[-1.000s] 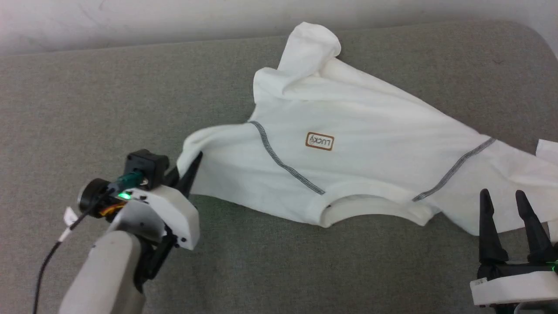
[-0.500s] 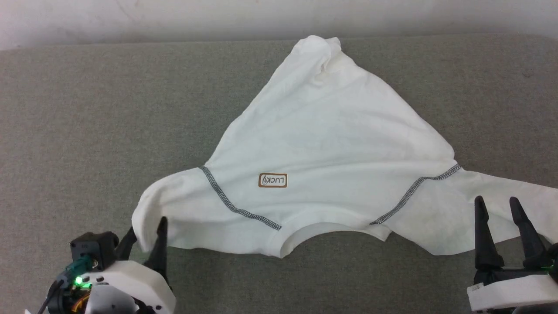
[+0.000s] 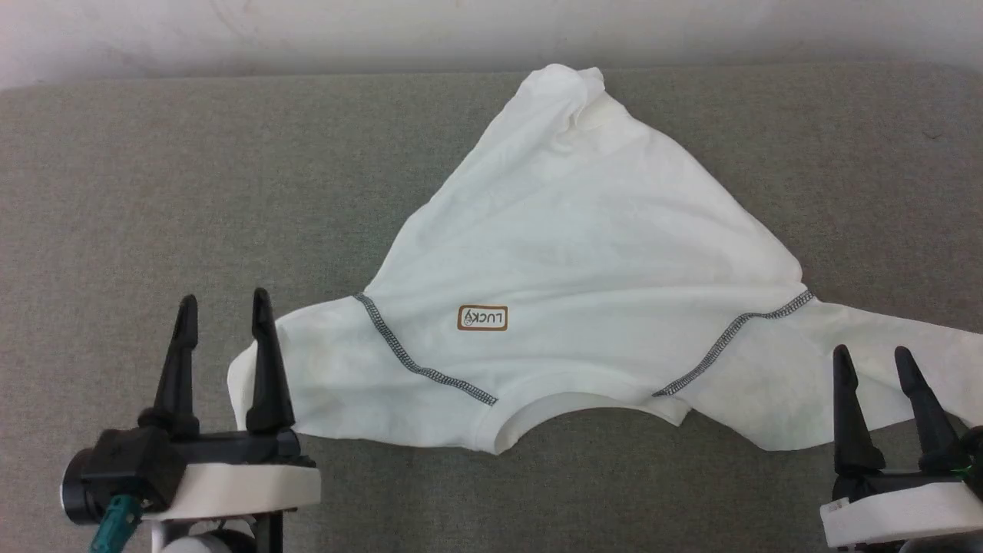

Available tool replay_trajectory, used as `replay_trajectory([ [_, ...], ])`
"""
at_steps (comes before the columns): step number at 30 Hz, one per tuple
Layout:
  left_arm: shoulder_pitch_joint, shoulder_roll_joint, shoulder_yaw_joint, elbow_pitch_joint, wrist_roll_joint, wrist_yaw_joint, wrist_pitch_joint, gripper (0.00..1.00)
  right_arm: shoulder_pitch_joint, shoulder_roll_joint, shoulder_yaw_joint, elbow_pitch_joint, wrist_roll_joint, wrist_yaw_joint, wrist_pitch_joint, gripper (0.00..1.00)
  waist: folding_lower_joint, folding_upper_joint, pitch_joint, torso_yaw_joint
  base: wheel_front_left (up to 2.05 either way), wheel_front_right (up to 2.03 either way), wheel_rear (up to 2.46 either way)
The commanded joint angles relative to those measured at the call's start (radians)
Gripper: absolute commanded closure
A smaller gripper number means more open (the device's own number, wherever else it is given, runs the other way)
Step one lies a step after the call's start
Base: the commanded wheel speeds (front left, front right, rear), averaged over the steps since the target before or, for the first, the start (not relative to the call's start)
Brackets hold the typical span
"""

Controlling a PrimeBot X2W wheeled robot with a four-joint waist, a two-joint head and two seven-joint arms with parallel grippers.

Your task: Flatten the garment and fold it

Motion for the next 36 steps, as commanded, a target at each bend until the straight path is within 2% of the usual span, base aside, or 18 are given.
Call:
replay_trajectory([
  [1, 0.014, -0.007, -0.004, 0.005, 0.019, 0.01, -0.005, 0.0, -0.001, 0.002, 0.005, -0.002, 0.004, -0.001, 0.002, 0.0, 0.0, 0.0, 0.0, -0.001, 0.0, 0.0, 0.0],
  [6, 0.053, -0.05, -0.013, 0.026, 0.06, 0.001, -0.007, 0.0, -0.011, 0.002, 0.014, -0.027, -0.018, -0.001, 0.017, 0.0, 0.0, 0.0, 0.004, 0.001, 0.0, 0.0, 0.0],
  [10, 0.057, -0.066, 0.004, 0.021, 0.078, -0.013, -0.007, 0.0, -0.058, 0.002, 0.018, -0.092, -0.06, -0.001, 0.075, 0.0, 0.0, 0.0, 0.015, 0.006, 0.0, 0.0, 0.0],
  [14, 0.043, -0.078, 0.018, 0.015, 0.092, -0.029, -0.007, 0.0, -0.161, -0.005, 0.054, -0.147, -0.088, -0.001, 0.205, 0.0, 0.0, 0.0, 0.04, 0.009, 0.0, 0.0, 0.0],
  [18, 0.019, -0.091, 0.015, 0.01, 0.103, -0.047, -0.007, 0.0, -0.308, -0.062, 0.114, -0.144, -0.056, -0.001, 0.411, 0.0, 0.0, 0.0, 0.076, 0.02, 0.0, 0.0, 0.0],
  [21, -0.003, -0.101, 0.005, 0.009, 0.108, -0.062, -0.007, 0.0, -0.431, -0.104, 0.143, -0.108, -0.025, -0.001, 0.571, 0.0, 0.0, 0.0, 0.108, 0.04, 0.0, 0.0, 0.0],
  [27, -0.035, -0.114, -0.013, 0.003, 0.13, -0.078, -0.007, 0.0, -0.609, -0.157, 0.139, 0.053, -0.03, -0.001, 0.874, 0.0, 0.0, 0.0, 0.162, 0.098, 0.0, 0.0, 0.0],
  [31, -0.049, -0.12, -0.023, 0.006, 0.133, -0.088, -0.007, 0.0, -0.662, -0.207, 0.143, 0.164, -0.056, -0.001, 0.966, 0.0, 0.0, 0.0, 0.191, 0.141, 0.0, 0.0, 0.0],
  [36, -0.064, -0.126, -0.037, 0.022, 0.126, -0.102, -0.007, 0.0, -0.668, -0.254, 0.155, 0.266, -0.062, -0.001, 1.007, 0.0, 0.0, 0.0, 0.216, 0.186, 0.0, 0.0, 0.0],
])
